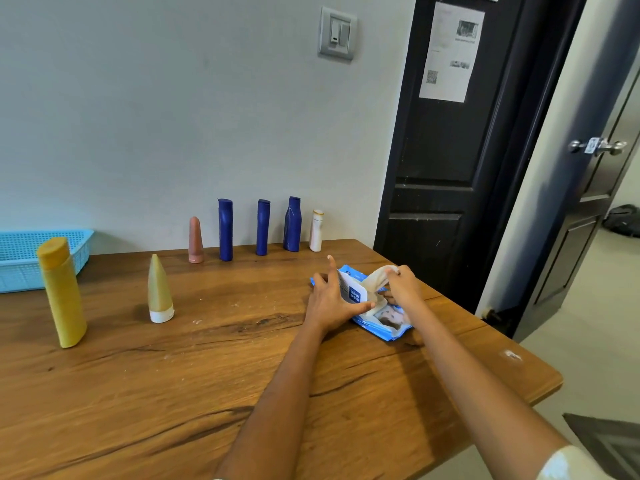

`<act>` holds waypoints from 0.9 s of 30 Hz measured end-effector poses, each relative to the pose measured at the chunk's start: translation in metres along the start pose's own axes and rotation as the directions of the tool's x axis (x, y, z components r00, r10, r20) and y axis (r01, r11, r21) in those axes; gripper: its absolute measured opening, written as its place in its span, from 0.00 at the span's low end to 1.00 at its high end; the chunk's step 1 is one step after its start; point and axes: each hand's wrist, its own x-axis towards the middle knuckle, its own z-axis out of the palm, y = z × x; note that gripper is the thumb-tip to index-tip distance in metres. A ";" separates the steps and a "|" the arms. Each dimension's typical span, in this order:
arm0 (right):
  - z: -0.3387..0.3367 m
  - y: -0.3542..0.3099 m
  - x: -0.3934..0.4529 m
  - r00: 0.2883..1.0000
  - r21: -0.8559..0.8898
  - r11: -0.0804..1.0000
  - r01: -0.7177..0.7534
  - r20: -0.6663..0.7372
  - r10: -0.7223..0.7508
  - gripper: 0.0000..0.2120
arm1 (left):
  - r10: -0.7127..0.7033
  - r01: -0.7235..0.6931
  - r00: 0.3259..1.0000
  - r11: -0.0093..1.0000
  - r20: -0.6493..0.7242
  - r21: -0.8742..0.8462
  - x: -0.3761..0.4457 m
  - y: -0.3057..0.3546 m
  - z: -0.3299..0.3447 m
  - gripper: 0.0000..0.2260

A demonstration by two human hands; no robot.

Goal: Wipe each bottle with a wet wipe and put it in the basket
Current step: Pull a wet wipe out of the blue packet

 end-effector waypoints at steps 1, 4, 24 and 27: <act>0.000 0.000 -0.001 1.000 0.000 1.000 0.003 0.028 -0.003 0.14 | -0.003 0.003 1.000 1.000 0.000 0.013 0.000 0.000 0.000 0.55; 0.002 -0.002 -0.006 0.988 -0.131 0.989 0.063 0.146 -0.044 0.17 | -0.002 0.002 1.000 1.000 0.001 0.019 0.001 -0.001 0.001 0.54; 0.007 0.001 0.002 0.997 0.106 0.994 -0.002 -0.076 0.011 0.16 | -0.010 0.010 1.000 1.000 -0.018 0.005 0.002 -0.001 0.001 0.55; 0.014 -0.002 -0.001 0.998 -0.067 0.998 0.006 -0.056 -0.010 0.18 | -0.004 0.004 1.000 1.000 -0.026 -0.007 0.002 -0.001 0.001 0.56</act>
